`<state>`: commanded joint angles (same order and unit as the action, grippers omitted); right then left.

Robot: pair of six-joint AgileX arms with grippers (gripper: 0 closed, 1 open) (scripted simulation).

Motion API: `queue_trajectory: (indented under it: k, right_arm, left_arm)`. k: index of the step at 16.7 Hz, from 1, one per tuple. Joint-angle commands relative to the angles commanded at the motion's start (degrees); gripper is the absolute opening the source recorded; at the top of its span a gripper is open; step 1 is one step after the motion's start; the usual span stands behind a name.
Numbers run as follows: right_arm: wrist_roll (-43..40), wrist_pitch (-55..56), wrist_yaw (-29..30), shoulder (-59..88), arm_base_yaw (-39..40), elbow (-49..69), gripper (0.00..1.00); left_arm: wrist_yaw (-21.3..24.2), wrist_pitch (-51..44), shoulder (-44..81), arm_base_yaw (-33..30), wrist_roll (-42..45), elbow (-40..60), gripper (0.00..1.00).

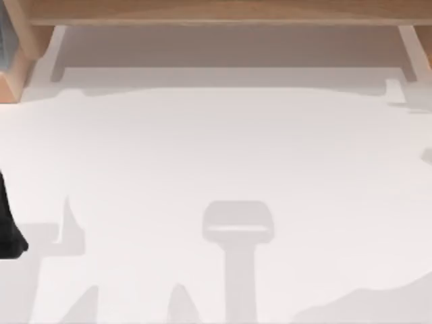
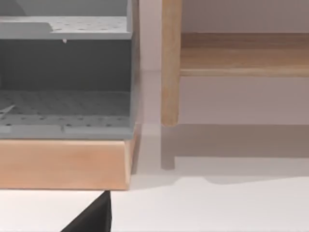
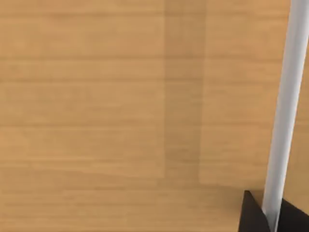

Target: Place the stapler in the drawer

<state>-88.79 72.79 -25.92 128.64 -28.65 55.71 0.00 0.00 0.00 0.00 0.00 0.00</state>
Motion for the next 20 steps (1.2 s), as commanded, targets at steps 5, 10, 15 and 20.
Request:
queue_trajectory:
  k: [5,10,15,20]
  right_arm:
    - [-0.05,-3.72,1.69,3.34,1.44,6.37,0.00]
    - [-0.05,-8.86,3.63,7.14,3.51,15.99,0.00]
    - [-0.07,-9.00,3.77,7.31,3.69,16.23,0.08]
    - [-0.07,-9.00,3.77,7.31,3.69,16.23,0.45]
  left_arm:
    - [0.00,0.00,0.00,0.00,0.00,0.00,1.00]
    - [0.00,0.00,0.00,0.00,0.00,0.00,1.00]
    - [0.00,0.00,0.00,0.00,0.00,0.00,1.00]
    - [0.00,0.00,0.00,0.00,0.00,0.00,1.00]
